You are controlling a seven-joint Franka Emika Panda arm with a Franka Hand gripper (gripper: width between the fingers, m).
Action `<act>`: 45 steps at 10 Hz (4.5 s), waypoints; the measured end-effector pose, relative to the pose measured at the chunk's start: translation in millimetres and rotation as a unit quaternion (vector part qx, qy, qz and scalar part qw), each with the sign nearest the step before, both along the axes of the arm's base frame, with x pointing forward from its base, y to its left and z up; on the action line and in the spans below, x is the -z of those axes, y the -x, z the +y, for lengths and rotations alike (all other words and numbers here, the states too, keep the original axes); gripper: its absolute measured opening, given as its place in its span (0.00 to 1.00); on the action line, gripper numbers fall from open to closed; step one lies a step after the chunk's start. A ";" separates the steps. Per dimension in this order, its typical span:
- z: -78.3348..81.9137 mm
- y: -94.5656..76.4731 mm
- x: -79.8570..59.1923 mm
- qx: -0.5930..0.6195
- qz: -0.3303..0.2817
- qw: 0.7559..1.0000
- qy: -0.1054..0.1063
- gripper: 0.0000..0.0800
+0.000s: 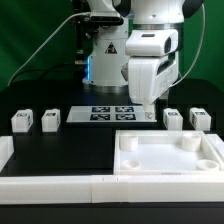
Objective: Assemble one leg
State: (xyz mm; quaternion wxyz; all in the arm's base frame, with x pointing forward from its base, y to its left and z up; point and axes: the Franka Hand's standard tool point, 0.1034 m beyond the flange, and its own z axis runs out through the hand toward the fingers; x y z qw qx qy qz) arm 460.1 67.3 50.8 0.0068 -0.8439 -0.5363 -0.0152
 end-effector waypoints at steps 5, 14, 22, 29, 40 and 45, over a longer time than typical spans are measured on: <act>8.2 8.3 4.1 0.300 0.016 0.954 -0.017 0.81; 90.6 22.2 13.0 0.526 0.044 0.849 -0.028 0.81; 100.8 35.3 12.5 0.519 0.176 0.832 0.085 0.81; 108.1 39.9 16.9 0.499 0.283 0.802 0.167 0.81; 113.2 56.6 28.8 0.459 0.390 0.756 0.256 0.81; 111.2 67.1 39.3 0.441 0.428 0.735 0.287 0.81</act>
Offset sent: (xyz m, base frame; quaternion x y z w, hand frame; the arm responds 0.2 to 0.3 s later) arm -0.0149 -0.0072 -0.0123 0.0087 0.0131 0.3001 0.9538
